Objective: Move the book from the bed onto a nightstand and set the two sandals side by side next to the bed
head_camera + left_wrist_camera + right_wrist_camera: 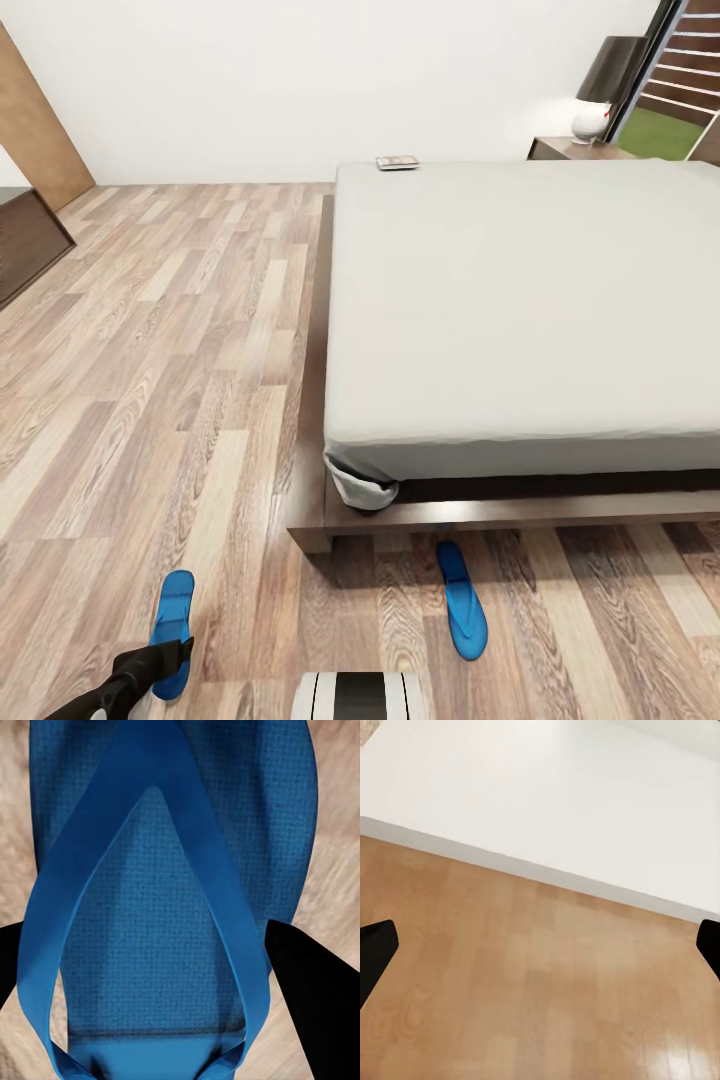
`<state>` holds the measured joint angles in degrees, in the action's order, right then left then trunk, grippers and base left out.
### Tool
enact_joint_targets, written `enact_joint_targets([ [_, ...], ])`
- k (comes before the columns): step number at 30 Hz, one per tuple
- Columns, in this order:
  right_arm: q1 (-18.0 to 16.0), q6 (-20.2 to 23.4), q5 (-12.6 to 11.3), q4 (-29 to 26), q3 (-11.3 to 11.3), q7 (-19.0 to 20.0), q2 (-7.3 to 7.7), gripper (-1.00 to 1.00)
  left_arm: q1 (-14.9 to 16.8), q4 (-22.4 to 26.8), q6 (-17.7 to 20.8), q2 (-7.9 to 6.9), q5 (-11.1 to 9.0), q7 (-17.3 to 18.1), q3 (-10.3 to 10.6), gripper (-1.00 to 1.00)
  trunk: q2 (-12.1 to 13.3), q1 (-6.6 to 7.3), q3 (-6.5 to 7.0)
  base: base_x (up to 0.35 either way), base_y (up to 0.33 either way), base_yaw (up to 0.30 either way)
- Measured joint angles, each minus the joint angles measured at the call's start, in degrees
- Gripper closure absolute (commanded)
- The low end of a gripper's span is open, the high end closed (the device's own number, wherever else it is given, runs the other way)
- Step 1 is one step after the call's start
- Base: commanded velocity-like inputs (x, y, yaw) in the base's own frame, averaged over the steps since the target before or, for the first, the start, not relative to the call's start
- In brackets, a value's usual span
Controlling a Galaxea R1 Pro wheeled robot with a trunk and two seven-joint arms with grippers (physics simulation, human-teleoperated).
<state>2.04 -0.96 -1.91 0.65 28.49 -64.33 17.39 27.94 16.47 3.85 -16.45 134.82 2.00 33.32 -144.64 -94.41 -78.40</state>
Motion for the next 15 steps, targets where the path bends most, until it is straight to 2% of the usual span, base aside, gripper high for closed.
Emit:
enact_joint_targets([
  [15,0.0,0.0,0.0,0.0,-0.1,0.0,0.00,-1.00,0.0,0.0,0.0,-0.01,0.0,-0.1,0.0,1.00,0.0,0.00,0.00,0.000,-0.064,0.000],
])
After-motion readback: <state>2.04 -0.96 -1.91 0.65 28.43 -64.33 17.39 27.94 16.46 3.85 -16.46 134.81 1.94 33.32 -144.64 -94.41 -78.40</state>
